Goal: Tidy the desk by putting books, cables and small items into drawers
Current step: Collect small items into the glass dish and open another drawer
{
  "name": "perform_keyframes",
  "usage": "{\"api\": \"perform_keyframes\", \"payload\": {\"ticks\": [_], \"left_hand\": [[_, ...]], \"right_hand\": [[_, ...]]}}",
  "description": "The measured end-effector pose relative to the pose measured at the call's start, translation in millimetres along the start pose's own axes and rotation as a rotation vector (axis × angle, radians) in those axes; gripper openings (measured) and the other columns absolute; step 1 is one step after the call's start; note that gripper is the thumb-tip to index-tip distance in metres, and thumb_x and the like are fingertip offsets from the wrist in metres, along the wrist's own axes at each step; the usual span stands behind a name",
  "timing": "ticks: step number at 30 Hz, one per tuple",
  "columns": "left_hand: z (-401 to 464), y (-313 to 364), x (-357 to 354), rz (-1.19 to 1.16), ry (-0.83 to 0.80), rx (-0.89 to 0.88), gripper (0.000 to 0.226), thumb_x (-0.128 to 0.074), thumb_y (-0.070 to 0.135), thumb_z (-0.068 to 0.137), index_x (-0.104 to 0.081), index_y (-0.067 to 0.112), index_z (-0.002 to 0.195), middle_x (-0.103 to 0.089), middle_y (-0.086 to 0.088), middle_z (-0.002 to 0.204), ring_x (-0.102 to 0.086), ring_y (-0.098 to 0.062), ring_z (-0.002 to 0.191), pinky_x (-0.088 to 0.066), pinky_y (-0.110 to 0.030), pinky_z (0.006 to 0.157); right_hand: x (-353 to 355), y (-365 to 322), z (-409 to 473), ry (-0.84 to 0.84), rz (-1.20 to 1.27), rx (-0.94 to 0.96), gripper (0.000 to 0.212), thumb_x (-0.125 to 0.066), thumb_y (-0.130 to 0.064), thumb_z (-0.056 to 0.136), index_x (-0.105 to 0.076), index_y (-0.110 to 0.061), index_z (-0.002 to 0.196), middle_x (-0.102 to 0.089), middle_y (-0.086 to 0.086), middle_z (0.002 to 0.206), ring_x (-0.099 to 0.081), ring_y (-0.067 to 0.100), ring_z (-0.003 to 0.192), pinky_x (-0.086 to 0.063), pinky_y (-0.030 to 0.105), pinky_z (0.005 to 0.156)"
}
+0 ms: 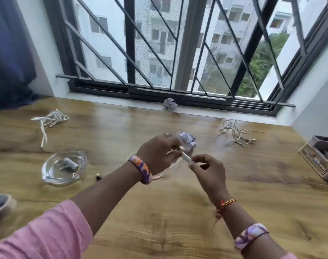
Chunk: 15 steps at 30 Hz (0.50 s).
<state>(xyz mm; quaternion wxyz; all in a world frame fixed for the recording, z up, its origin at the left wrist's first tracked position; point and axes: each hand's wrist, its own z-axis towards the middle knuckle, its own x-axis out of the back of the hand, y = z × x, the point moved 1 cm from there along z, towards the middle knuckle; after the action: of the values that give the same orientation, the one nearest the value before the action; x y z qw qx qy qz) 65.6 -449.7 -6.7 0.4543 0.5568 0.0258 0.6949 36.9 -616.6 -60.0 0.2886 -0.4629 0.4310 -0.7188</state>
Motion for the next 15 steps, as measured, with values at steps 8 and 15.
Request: {"api": "perform_keyframes", "payload": {"ticks": [8,15], "left_hand": [[-69,-71,129,-0.034,0.338,0.447,0.015,-0.065,0.023,0.084,-0.057,0.011,0.079,-0.067,-0.008,0.072,-0.066,-0.026,0.071,-0.053,-0.037,0.068],[-122,-136,166,0.305,0.062,0.805,0.011,-0.063,0.027,0.081,-0.062,0.017,0.086,-0.071,-0.002,0.091,-0.065,-0.02,0.088,-0.045,-0.027,0.07]], "right_hand": [[-102,-84,-29,-0.233,0.097,0.237,0.026,-0.077,-0.004,0.065,-0.066,-0.027,0.066,-0.058,-0.023,0.053,-0.045,-0.001,0.046,-0.033,0.012,0.049],[-184,-126,-62,-0.461,-0.03,0.341,0.011,-0.076,-0.011,0.066,-0.07,-0.021,0.069,-0.059,-0.018,0.056,-0.049,-0.004,0.043,-0.029,0.01,0.046]]}}
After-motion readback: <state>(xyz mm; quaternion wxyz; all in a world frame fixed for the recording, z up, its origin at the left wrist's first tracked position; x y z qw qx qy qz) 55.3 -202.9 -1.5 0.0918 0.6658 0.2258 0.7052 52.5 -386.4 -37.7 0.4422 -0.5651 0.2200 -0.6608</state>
